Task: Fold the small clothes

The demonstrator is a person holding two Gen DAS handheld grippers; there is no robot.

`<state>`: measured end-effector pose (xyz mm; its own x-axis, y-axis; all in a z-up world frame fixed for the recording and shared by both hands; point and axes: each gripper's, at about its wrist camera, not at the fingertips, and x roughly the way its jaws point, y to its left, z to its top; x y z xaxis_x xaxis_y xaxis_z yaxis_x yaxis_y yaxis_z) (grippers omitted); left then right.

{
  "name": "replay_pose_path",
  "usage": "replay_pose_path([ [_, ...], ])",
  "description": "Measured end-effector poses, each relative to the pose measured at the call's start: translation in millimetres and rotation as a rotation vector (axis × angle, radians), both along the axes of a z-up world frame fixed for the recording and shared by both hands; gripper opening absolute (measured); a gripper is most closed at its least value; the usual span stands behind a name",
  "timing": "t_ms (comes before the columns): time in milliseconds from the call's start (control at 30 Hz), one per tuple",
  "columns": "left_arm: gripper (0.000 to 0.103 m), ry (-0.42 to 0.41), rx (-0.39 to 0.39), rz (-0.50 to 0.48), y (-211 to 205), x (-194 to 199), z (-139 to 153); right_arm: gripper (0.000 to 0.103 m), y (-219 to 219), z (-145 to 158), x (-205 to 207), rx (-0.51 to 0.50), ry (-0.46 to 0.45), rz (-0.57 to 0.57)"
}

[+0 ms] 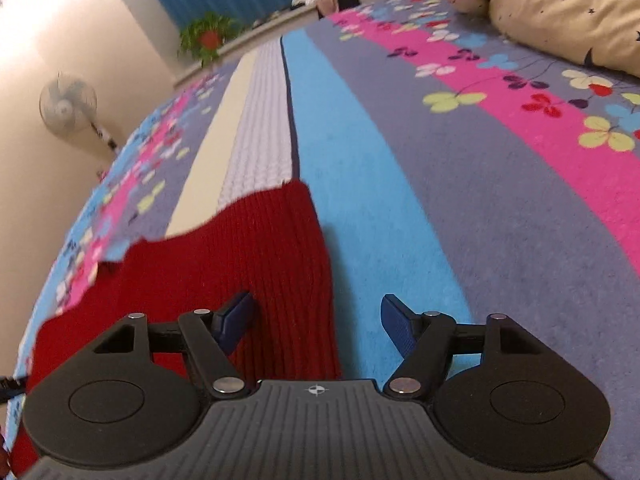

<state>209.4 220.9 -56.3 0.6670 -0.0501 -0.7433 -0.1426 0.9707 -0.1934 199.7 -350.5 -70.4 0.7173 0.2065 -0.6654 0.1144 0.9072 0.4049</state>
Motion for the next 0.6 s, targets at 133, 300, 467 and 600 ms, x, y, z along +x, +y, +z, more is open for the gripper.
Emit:
replay_pose_path([
  [133,0.009,-0.003,0.051,-0.006,-3,3,0,0.016,17,12,-3,-0.087,-0.057,0.075],
  [300,0.007,-0.135,0.093,0.032,-4,-7,19,0.011,20,31,-16,-0.160,-0.178,-0.010],
  [467,0.011,-0.146,0.167,0.030,-16,-9,23,0.012,21,12,-6,-0.259,-0.102,-0.020],
  [600,0.032,-0.198,0.221,0.011,-25,-35,44,0.028,18,22,-20,-0.253,-0.082,-0.076],
])
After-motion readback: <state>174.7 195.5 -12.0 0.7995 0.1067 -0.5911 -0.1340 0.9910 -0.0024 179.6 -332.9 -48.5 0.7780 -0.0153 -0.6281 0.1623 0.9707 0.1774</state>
